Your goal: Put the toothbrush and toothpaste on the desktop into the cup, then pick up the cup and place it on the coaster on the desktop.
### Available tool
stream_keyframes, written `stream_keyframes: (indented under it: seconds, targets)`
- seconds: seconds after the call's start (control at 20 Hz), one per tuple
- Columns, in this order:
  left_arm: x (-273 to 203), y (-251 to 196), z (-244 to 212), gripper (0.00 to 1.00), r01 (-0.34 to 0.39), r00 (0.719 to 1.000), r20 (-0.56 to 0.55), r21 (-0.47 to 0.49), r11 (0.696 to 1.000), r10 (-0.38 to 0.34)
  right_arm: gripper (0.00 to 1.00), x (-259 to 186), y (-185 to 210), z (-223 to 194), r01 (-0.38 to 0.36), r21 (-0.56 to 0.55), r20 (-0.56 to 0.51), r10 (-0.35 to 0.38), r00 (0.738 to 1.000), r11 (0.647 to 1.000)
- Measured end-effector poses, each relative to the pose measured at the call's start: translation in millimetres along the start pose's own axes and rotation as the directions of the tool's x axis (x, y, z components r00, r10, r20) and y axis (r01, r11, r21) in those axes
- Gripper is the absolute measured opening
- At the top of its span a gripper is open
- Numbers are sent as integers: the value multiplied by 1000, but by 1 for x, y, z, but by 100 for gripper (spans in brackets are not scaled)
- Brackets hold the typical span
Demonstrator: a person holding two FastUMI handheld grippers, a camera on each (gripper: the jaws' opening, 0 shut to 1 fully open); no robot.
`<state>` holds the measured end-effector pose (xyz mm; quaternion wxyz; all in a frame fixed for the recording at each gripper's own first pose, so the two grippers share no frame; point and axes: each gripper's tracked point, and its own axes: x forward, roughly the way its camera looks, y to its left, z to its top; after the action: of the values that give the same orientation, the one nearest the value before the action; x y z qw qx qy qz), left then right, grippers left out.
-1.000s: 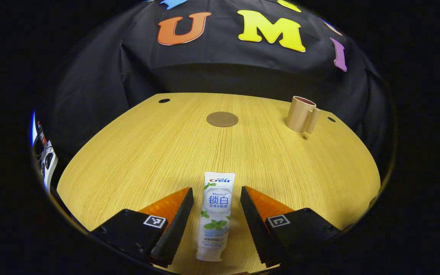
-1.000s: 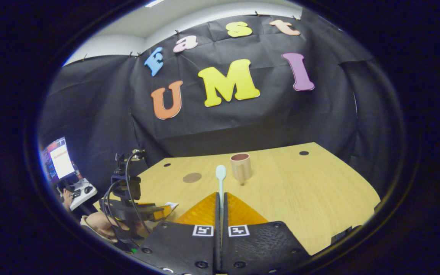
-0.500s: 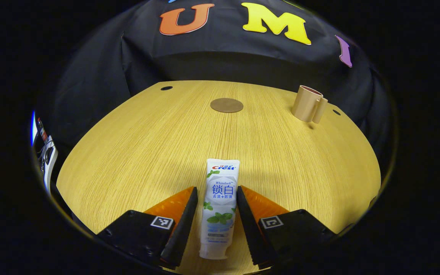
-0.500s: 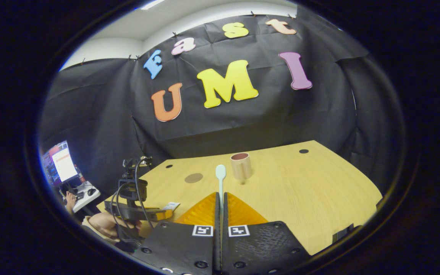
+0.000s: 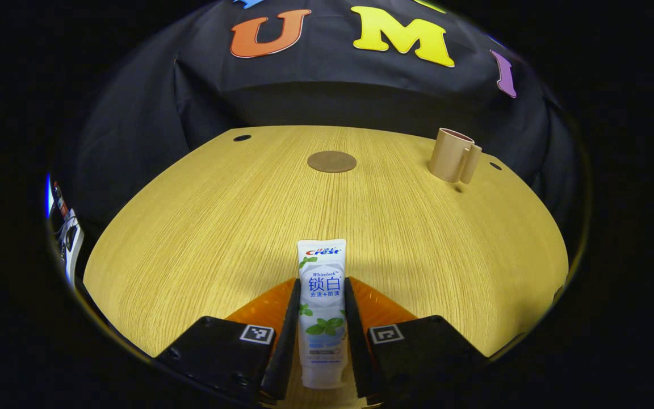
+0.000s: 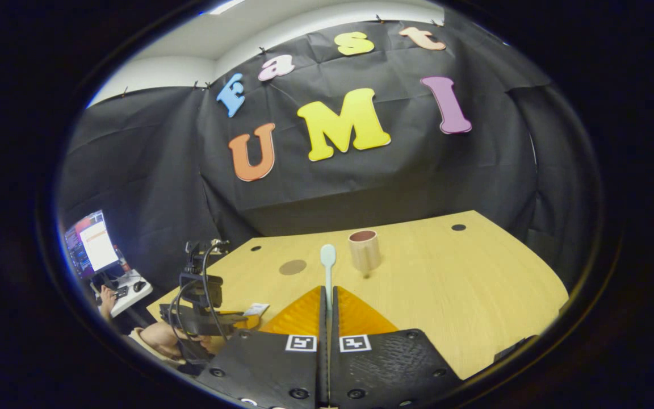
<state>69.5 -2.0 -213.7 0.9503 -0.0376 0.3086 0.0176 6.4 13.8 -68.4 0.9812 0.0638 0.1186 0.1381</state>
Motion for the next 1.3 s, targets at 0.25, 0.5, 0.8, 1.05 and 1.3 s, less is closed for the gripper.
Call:
stream_keyframes:
  seconds: [0.25, 0.5, 0.8, 1.05, 1.3]
  targets:
    - [-5, 2, 5, 40, 28, 999, 33, -56, 998, -26, 0, 20, -1, 24, 0, -12, 10, 0, 1000, 1000]
    - [-16, 2, 34, 40, 19, 991, 137, -49, 999, -12, 0, 40, -2, 39, 3, -6, 14, -3, 1000, 1000]
    - [-31, -13, 81, 39, 49, 953, 299, 7, 999, -49, 0, 87, -7, 78, 5, -20, 84, -3, 996, 1000]
    - [-31, -30, 115, 39, 90, 916, 389, 44, 995, -100, 0, 161, -38, 111, 27, -16, 133, -25, 991, 1000]
    - [-24, -40, 134, 39, 102, 899, 422, 52, 993, -115, 0, 228, -54, 131, 22, -70, 172, -9, 985, 997]
